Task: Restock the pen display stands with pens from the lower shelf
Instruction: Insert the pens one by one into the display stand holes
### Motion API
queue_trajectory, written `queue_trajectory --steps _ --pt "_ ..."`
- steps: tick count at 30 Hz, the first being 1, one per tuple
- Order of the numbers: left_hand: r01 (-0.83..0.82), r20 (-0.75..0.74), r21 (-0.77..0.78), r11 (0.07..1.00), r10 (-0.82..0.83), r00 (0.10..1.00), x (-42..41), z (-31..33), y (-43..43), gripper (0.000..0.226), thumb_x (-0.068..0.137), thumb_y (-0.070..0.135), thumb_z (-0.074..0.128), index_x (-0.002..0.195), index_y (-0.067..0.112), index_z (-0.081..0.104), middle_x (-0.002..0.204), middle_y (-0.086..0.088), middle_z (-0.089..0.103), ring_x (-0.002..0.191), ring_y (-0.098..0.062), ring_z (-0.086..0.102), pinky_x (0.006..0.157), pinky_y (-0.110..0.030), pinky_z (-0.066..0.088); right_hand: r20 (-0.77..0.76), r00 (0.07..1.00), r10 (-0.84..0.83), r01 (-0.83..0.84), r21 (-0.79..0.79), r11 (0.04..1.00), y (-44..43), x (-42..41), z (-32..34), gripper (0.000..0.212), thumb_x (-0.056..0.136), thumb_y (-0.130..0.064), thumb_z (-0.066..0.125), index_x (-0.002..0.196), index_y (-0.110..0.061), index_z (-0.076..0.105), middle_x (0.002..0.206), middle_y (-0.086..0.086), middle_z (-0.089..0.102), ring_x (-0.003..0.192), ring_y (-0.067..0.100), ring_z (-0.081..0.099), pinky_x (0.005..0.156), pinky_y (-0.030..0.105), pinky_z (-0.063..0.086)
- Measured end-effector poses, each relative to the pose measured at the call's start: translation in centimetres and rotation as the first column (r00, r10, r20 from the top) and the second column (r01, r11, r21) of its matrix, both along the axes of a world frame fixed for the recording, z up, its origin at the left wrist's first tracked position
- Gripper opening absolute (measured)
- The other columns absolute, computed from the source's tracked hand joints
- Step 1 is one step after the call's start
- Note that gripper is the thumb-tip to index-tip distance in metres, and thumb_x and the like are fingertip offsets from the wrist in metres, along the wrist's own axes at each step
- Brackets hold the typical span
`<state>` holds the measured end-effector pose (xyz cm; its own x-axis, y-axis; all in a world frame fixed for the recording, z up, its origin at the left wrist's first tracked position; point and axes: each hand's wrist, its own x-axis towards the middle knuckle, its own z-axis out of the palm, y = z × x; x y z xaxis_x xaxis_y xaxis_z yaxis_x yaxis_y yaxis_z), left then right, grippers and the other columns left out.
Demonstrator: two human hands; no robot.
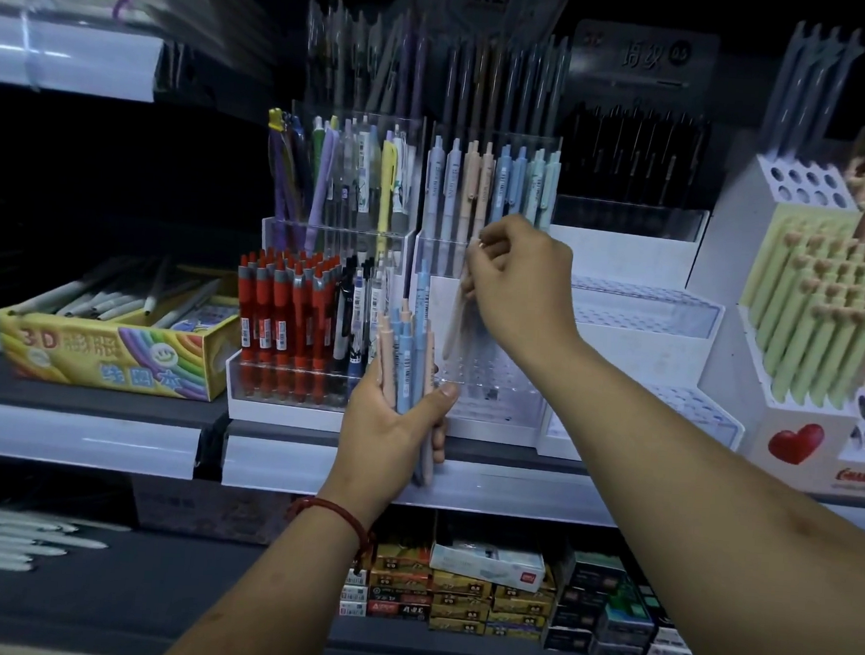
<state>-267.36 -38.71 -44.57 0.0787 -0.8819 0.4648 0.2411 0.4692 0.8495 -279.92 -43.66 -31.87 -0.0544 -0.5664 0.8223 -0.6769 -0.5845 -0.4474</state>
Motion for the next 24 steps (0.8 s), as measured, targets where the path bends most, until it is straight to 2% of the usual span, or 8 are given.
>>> queue_trajectory --steps 3,8,14,16,20,24 --pt "-0.002 0.001 -0.001 1.0 0.002 1.0 0.0 0.0 0.0 0.021 0.093 0.01 0.074 0.105 0.007 0.057 0.06 -0.011 0.057 0.05 -0.026 0.053 0.051 -0.034 0.051 0.001 1.0 -0.013 0.013 -0.023 1.0 -0.2 -0.2 0.5 0.008 0.096 -0.011 0.062 0.1 -0.007 0.066 0.084 0.009 0.07 0.08 0.027 0.071 0.079 0.043 0.059" --pt "-0.002 -0.003 0.002 1.0 0.002 1.0 0.0 0.1 0.1 0.022 0.092 0.009 0.075 0.106 0.007 0.057 0.061 -0.012 0.058 0.05 -0.026 0.054 0.051 -0.034 0.051 -0.083 0.996 -0.015 0.023 0.094 0.995 -0.9 0.2 -0.2 0.008 0.094 -0.009 0.062 0.099 -0.006 0.068 0.086 0.014 0.071 0.079 0.028 0.072 0.078 0.043 0.062" --pt "-0.029 0.01 0.006 1.0 0.029 1.0 0.0 -0.1 0.0 0.021 0.092 0.01 0.076 0.101 0.01 0.057 0.061 -0.011 0.058 0.051 -0.026 0.055 0.052 -0.036 0.052 -0.213 0.973 -0.089 0.111 0.094 0.989 -0.4 0.8 0.4 0.011 0.094 -0.011 0.065 0.097 -0.003 0.071 0.088 0.014 0.072 0.085 0.03 0.07 0.081 0.04 0.059" --pt "-0.035 0.013 0.005 0.999 0.035 0.999 0.0 0.0 0.0 0.022 0.092 0.01 0.076 0.103 0.008 0.057 0.061 -0.012 0.059 0.05 -0.027 0.055 0.052 -0.036 0.052 -0.228 0.965 -0.127 0.151 0.089 0.985 -0.4 1.0 0.7 0.011 0.093 -0.011 0.065 0.093 -0.003 0.072 0.09 0.013 0.071 0.085 0.029 0.068 0.081 0.04 0.059" --pt "-0.031 0.016 0.005 1.0 0.031 0.999 0.0 0.1 0.1 0.021 0.092 0.009 0.076 0.1 0.011 0.057 0.06 -0.01 0.058 0.049 -0.026 0.055 0.051 -0.035 0.052 -0.237 0.962 -0.133 0.169 0.135 0.976 -0.5 1.4 0.2 0.014 0.089 -0.008 0.066 0.079 -0.002 0.072 0.079 0.013 0.07 0.076 0.028 0.068 0.075 0.042 0.061" --pt "-0.033 0.025 0.0 0.999 0.033 0.999 -0.1 0.3 0.3 0.019 0.092 0.008 0.074 0.098 0.01 0.056 0.059 -0.009 0.057 0.048 -0.025 0.054 0.049 -0.035 0.052 -0.235 0.958 -0.165 0.217 0.219 0.951 -0.3 1.2 0.4 0.012 0.087 0.002 0.062 0.079 -0.001 0.069 0.082 0.013 0.067 0.079 0.028 0.067 0.076 0.041 0.062"
